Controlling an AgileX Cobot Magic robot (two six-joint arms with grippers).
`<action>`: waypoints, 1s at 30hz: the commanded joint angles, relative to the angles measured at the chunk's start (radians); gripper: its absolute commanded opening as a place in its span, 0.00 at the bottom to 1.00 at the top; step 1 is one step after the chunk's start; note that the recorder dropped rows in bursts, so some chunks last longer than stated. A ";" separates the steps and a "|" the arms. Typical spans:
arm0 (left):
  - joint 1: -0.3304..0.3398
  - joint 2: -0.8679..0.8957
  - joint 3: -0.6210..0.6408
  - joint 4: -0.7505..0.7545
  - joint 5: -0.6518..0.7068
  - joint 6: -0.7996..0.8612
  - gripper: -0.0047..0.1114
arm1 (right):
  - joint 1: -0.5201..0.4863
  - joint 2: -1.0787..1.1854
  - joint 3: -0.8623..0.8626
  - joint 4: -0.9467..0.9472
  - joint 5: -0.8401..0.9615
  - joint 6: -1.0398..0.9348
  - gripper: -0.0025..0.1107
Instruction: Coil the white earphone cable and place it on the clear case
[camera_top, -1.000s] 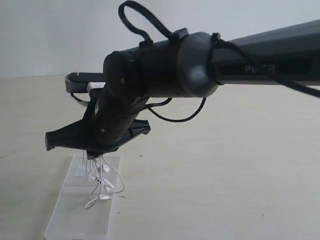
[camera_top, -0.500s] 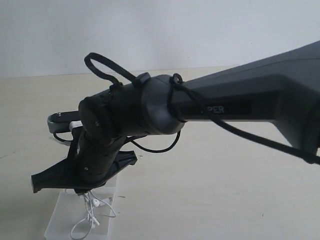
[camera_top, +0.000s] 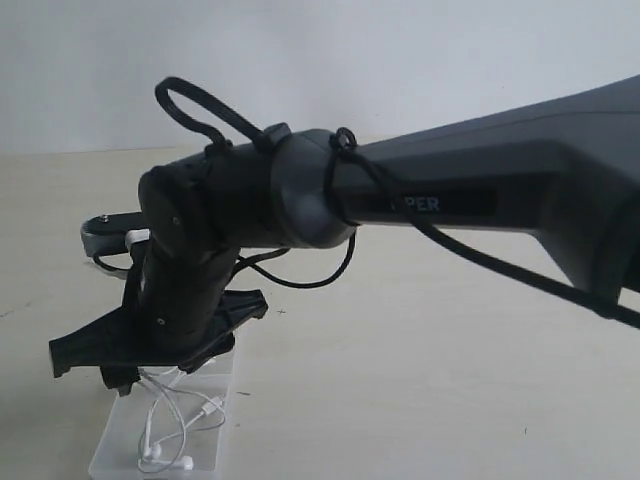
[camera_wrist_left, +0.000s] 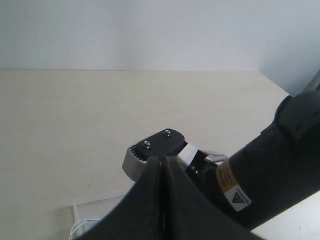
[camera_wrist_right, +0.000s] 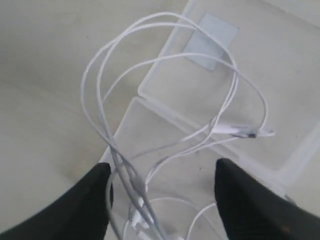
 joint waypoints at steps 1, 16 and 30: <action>0.003 -0.007 0.003 -0.002 0.003 -0.004 0.04 | -0.001 -0.015 -0.091 -0.044 0.155 -0.008 0.55; 0.003 -0.007 0.003 -0.002 0.186 0.109 0.04 | -0.015 -0.117 -0.280 -0.582 0.471 -0.078 0.02; 0.003 -0.007 0.003 -0.002 0.186 0.109 0.04 | -0.151 -0.784 0.240 -1.116 0.471 0.000 0.02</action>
